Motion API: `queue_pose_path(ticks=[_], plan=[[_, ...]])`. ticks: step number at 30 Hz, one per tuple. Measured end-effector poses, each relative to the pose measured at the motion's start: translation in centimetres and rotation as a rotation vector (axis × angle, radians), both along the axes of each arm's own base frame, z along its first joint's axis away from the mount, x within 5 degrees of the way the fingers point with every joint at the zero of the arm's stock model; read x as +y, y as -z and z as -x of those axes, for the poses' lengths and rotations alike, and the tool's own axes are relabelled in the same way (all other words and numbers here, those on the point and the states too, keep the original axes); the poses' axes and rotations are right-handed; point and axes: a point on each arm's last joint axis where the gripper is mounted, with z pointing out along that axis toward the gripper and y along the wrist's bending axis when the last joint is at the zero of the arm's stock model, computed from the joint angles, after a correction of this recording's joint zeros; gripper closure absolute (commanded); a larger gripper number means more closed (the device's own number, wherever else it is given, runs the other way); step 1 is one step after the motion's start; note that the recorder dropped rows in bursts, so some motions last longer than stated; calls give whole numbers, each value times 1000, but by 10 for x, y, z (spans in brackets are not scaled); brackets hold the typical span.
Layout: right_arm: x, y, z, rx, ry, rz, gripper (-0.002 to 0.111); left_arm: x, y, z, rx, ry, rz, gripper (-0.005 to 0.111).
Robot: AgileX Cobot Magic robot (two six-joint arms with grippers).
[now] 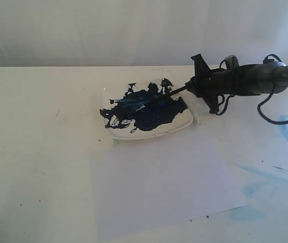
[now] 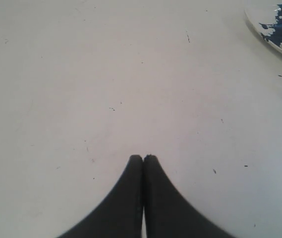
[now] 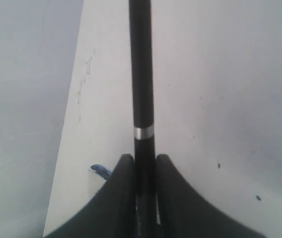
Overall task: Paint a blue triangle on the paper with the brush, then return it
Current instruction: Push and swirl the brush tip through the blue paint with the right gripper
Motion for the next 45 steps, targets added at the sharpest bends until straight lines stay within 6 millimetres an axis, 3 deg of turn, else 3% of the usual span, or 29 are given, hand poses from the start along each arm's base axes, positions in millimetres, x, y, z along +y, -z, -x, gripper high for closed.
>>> queue_pose_path(ticks=[18, 37, 45], plan=[[2, -34, 2, -94, -66, 18, 108, 0, 0, 0, 0, 0, 0, 107], [2, -32, 2, -80, -55, 17, 108, 0, 0, 0, 0, 0, 0, 107], [-3, -20, 8, 67, -23, 58, 108, 0, 0, 0, 0, 0, 0, 107]])
